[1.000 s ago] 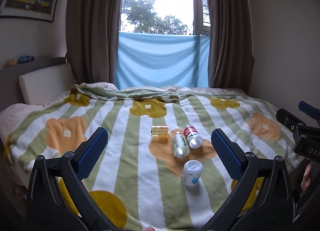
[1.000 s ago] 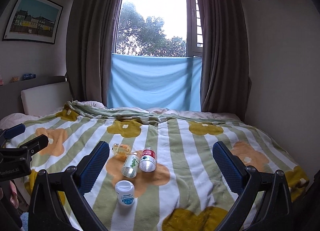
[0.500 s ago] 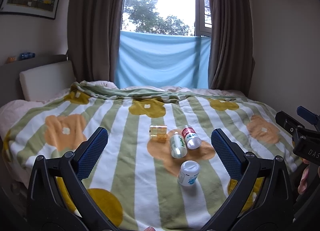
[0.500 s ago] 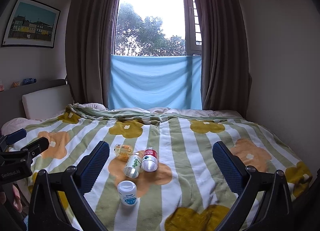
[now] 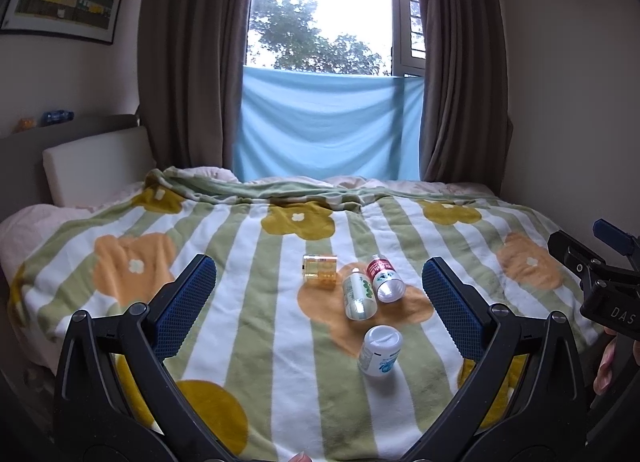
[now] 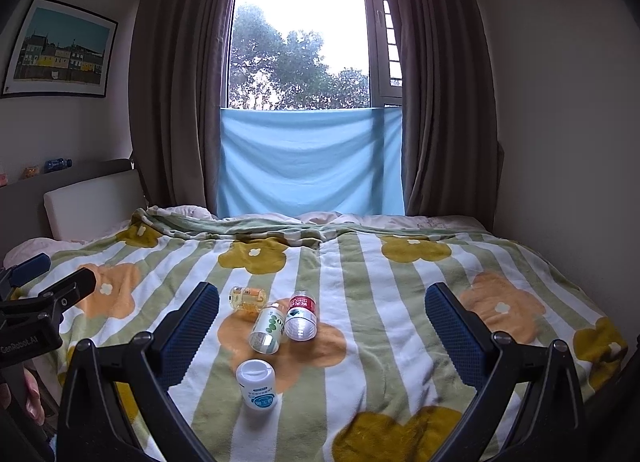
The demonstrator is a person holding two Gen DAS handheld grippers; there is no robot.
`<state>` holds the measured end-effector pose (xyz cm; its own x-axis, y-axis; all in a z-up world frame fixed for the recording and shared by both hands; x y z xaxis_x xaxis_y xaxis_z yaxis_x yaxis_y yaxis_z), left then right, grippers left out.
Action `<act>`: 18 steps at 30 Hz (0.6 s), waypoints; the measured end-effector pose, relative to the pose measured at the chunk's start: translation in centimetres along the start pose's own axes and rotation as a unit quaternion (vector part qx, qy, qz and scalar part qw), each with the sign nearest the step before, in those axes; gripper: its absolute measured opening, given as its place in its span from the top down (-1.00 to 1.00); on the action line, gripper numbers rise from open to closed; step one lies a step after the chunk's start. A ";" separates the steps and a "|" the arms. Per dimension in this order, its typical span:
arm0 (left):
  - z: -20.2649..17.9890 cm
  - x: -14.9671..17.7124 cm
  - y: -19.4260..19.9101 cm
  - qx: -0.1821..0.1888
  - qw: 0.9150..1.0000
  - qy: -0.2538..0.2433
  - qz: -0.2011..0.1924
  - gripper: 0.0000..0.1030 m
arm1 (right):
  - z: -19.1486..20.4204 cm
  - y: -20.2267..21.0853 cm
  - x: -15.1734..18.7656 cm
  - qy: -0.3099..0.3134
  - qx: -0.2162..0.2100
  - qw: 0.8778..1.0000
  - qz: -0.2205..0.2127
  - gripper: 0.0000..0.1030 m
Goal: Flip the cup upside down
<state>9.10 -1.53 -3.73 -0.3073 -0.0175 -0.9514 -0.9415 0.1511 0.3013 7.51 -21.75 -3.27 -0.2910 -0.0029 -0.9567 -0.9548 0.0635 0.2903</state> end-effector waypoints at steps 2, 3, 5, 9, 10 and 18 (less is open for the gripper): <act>0.0 0.0 0.0 0.000 1.000 -0.001 0.001 -0.99 | 0.1 0.0 0.0 0.001 0.000 1.000 0.001 -1.00; 0.0 0.1 0.0 0.000 1.000 -0.001 0.001 -0.99 | 0.1 0.0 0.1 0.001 0.000 1.000 0.001 -1.00; 0.1 0.0 0.0 -0.001 1.000 0.000 0.001 -0.99 | 0.1 0.0 0.1 0.001 0.001 1.000 0.001 -1.00; 0.1 -0.2 0.1 -0.003 1.000 0.001 -0.003 -0.99 | 0.1 0.0 0.0 0.001 0.002 1.000 0.000 -1.00; 0.2 -0.3 0.3 -0.005 1.000 0.000 -0.005 -0.99 | 0.1 0.0 -0.1 0.001 0.002 1.000 0.001 -0.99; 0.1 -0.3 0.3 -0.008 1.000 -0.001 -0.006 -0.99 | 0.2 0.0 -0.1 0.001 0.003 1.000 0.000 -0.99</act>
<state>8.99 -1.40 -3.33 -0.2949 -0.0175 -0.9554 -0.9475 0.1347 0.2900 7.53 -21.59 -3.22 -0.2920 -0.0058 -0.9564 -0.9543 0.0686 0.2909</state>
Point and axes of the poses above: each gripper's, at about its wrist camera, not at the fingertips, and y roughly against the way its jaws point, z to its left, x to its underside, the point moved 10 cm from there along -y, roughly the way its jaws point, and after that the axes turned 5 degrees about x, right-handed, at the moved point
